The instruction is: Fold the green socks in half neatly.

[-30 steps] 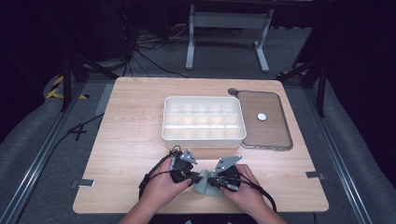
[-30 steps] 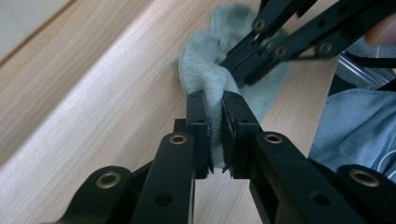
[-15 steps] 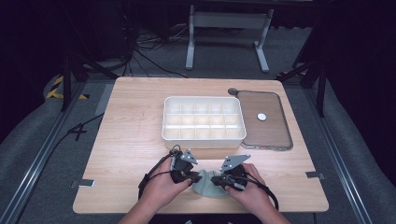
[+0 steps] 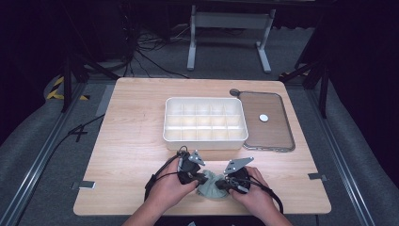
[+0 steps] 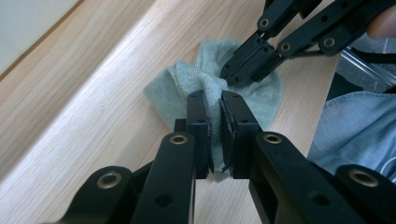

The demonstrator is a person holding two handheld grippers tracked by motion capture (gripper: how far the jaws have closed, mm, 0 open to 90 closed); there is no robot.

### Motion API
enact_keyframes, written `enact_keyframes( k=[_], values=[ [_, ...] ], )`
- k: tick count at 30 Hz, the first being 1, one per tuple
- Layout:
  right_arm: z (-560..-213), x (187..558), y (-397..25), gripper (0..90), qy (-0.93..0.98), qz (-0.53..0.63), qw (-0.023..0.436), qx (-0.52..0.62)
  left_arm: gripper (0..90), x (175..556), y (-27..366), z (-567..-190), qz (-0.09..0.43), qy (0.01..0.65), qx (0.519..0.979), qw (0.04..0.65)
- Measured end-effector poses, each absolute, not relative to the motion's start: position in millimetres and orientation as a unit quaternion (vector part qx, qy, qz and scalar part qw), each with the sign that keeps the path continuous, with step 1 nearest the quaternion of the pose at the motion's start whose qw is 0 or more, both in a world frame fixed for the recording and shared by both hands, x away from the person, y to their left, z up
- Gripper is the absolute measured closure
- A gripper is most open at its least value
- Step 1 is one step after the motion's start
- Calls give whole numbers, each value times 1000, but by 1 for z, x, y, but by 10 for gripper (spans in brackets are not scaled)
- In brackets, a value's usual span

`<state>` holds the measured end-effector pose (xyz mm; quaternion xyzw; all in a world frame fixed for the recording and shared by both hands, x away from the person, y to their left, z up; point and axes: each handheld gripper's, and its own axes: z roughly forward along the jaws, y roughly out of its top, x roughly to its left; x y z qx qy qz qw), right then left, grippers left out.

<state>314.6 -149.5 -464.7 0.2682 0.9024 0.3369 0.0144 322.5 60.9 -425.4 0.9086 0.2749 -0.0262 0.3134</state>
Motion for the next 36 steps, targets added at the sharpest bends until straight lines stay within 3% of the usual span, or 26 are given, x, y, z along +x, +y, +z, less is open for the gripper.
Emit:
enact_keyframes(
  k=[23,25,27,31,36],
  values=[
    [-466,314,-153,898,897,347,10,272,824,318,36,-439,-29,253,912,320],
    [-466,315,-153,898,898,347,9,272,804,319,39,-439,-39,258,907,329],
    [-466,315,-154,897,898,346,11,273,696,320,41,-438,-72,269,889,364],
    [-462,312,-158,868,902,336,17,271,616,322,55,-429,-103,261,870,406],
    [-451,310,-169,861,900,335,28,277,657,328,76,-419,-76,280,867,406]
  ],
)
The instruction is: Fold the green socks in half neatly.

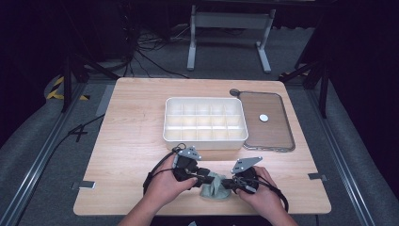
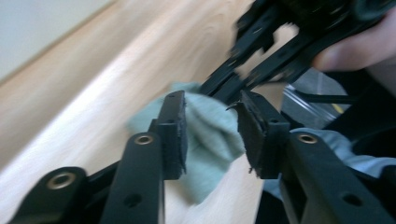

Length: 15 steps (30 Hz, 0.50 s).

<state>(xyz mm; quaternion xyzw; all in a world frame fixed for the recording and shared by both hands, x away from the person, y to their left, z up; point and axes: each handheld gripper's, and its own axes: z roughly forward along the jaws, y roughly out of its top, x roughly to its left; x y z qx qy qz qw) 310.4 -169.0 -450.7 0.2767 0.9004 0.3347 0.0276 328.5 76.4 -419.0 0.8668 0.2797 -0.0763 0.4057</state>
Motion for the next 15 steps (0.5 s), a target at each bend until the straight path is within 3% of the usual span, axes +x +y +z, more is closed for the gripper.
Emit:
enact_keyframes(
  k=[8,12,15],
  values=[
    [-438,309,-185,876,902,321,30,288,867,322,63,-434,-75,244,919,302],
    [-446,309,-184,887,908,307,11,285,878,317,53,-434,-97,227,920,305],
    [-454,308,-180,890,914,296,1,279,832,313,47,-435,-108,220,920,304]
  ],
)
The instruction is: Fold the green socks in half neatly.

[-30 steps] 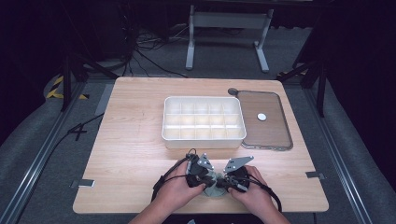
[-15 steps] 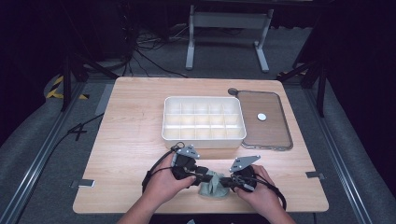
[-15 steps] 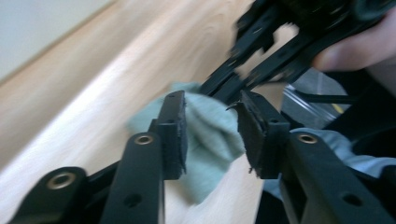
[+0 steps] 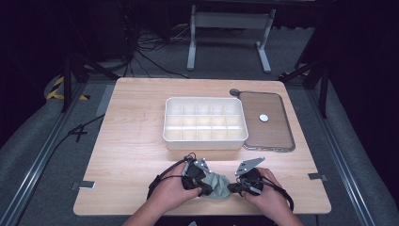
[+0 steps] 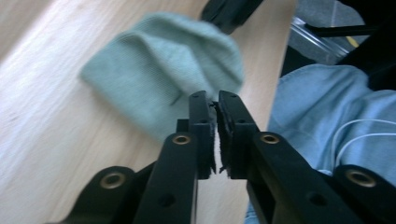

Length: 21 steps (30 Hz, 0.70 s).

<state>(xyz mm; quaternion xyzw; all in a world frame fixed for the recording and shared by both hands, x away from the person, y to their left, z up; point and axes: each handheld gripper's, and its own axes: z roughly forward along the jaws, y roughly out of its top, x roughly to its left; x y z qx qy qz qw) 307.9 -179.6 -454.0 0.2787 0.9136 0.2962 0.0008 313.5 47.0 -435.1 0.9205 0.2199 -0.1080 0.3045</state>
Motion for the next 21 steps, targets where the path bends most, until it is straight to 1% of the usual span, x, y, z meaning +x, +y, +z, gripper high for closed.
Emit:
enact_keyframes(
  k=[3,7,8,10,16,19,20,21],
  values=[
    [-458,308,-178,893,915,289,-1,281,837,312,41,-440,-106,210,927,292],
    [-459,308,-177,892,916,288,1,280,875,310,34,-445,-91,213,932,279],
    [-459,308,-177,892,916,288,1,280,897,310,34,-445,-91,213,932,279],
    [-459,307,-175,891,917,286,2,279,900,309,32,-446,-82,216,933,276],
    [-457,305,-173,887,917,287,6,276,900,310,32,-443,-79,225,925,296],
    [-453,303,-172,884,919,289,14,270,900,309,34,-442,-84,232,927,283],
    [-451,303,-173,885,918,291,15,269,900,307,35,-441,-89,243,925,278],
    [-448,301,-173,886,917,295,16,269,850,306,36,-439,-90,250,924,274]
  ],
)
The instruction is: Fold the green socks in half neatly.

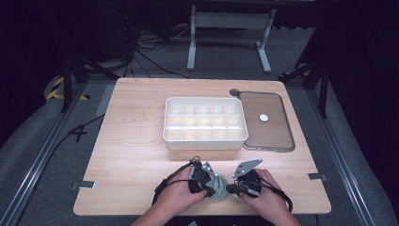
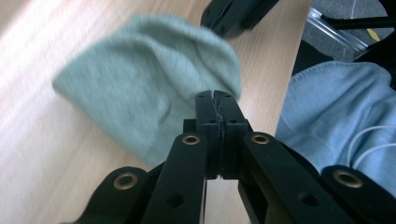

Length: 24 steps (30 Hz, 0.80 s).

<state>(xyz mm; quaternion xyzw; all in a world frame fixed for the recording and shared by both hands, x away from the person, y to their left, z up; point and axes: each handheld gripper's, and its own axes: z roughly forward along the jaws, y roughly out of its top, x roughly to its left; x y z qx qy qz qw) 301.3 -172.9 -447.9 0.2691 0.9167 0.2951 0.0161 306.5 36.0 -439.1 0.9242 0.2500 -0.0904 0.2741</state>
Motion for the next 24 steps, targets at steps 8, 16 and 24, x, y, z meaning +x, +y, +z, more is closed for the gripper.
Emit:
enact_keyframes(
  k=[8,16,24],
  values=[
    [-455,298,-162,892,924,284,4,255,719,307,36,-443,-86,264,930,241],
    [-456,299,-161,894,923,284,4,259,879,308,33,-443,-67,240,935,252],
    [-456,299,-160,894,923,284,1,258,877,305,25,-444,-80,235,931,267]
  ],
)
